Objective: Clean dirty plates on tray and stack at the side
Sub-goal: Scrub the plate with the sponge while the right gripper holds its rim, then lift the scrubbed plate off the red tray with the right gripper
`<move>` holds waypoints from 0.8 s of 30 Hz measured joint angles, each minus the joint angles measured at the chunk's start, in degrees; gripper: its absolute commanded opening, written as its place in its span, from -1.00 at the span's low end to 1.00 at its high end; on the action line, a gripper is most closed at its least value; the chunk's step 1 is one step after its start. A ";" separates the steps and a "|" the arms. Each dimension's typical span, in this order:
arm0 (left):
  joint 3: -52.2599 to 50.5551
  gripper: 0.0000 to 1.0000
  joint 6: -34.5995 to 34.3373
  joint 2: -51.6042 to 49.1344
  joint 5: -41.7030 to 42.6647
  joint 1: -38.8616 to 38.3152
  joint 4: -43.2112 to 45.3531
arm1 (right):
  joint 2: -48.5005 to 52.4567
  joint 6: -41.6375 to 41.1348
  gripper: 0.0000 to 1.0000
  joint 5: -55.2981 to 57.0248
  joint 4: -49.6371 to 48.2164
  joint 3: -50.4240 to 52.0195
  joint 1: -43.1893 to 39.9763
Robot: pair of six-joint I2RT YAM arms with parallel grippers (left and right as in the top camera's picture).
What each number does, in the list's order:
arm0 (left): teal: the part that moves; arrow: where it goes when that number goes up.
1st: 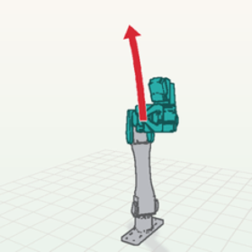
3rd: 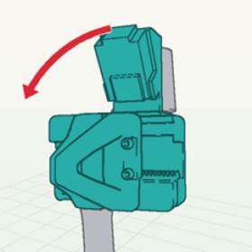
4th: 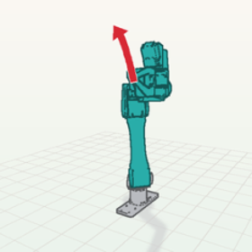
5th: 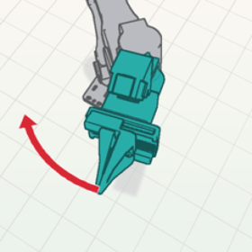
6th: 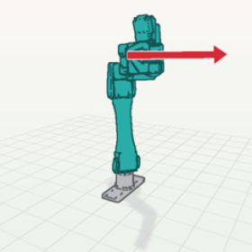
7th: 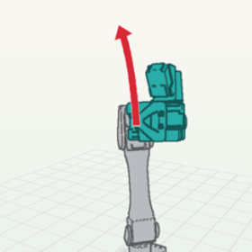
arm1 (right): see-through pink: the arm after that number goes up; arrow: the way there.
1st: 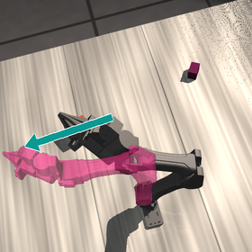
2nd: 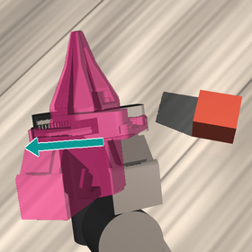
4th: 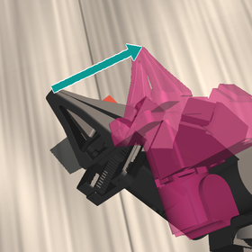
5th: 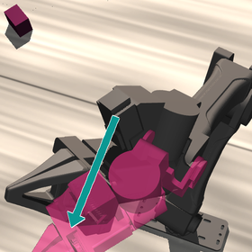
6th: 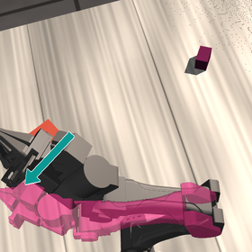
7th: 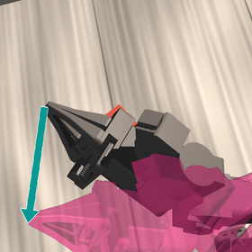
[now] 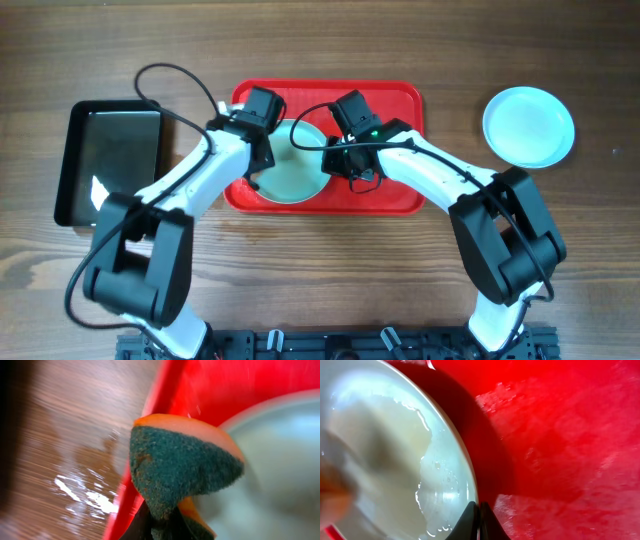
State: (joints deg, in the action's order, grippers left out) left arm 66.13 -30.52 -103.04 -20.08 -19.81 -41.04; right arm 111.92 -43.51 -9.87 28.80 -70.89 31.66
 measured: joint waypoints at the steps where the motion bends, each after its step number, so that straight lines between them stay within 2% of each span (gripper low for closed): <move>1: 0.39 -0.92 0.00 1.11 -0.98 0.48 -0.15 | 0.00 0.00 -0.91 0.66 0.31 0.02 -0.31; 4: 1.33 -0.92 -0.02 5.55 -1.95 1.53 -0.66 | -0.04 0.00 -0.91 1.73 0.42 0.02 -0.96; 6: 1.73 -0.92 -0.02 8.33 0.46 1.57 -2.25 | -0.17 0.00 -0.91 2.60 0.42 0.02 -1.07; 12: 1.88 -0.92 0.24 9.31 15.76 1.55 -5.29 | -6.64 3.54 -0.91 12.83 6.88 -0.07 -1.11; 15: 1.88 -0.92 0.63 9.31 20.70 1.55 -5.29 | -13.90 11.58 -0.91 19.45 7.30 -1.75 -1.11; 20: 1.86 -0.92 0.87 9.31 23.61 1.55 -5.29 | -23.71 22.86 -0.91 33.81 6.93 -3.48 -1.11; 24: 1.73 -0.92 0.87 9.29 24.30 1.55 -4.55 | -24.83 33.14 -0.91 40.59 6.58 -3.52 -1.11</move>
State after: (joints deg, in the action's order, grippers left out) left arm 67.85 -29.65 -93.76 4.23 -18.26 -45.58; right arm 87.09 -10.37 30.72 35.38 -74.41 30.55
